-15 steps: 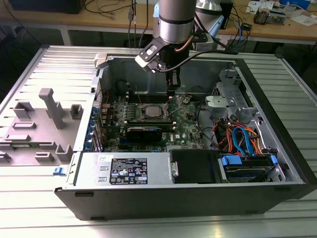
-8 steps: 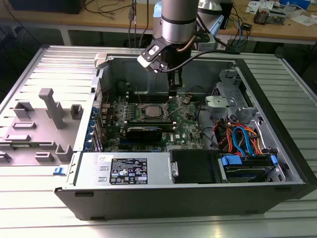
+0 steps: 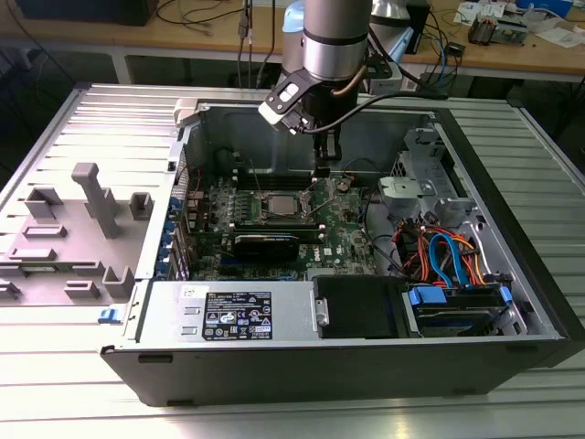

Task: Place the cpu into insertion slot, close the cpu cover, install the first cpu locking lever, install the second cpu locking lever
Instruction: 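Close the cpu cover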

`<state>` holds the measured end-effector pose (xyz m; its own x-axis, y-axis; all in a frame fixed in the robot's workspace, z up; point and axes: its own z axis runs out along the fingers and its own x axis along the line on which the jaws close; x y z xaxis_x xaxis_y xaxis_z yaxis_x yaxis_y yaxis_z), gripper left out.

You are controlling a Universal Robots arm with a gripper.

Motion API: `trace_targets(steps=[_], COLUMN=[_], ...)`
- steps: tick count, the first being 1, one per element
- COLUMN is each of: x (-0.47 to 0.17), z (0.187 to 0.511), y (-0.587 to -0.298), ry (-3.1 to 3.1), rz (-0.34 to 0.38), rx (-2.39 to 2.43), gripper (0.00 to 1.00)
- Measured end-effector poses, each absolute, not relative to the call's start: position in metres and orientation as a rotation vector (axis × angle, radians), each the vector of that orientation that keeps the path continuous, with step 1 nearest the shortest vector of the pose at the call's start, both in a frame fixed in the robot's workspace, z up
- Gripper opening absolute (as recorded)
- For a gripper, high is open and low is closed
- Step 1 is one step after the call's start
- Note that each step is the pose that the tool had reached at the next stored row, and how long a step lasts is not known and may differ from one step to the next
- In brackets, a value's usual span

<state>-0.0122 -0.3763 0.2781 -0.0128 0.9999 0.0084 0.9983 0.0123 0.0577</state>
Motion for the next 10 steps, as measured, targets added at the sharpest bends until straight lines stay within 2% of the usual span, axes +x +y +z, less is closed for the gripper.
trace_targets(steps=[10], x=[-0.0060], z=[0.2781], y=[-0.3763], ry=[2.210], rz=[0.073], rx=[2.183], gripper=[0.11])
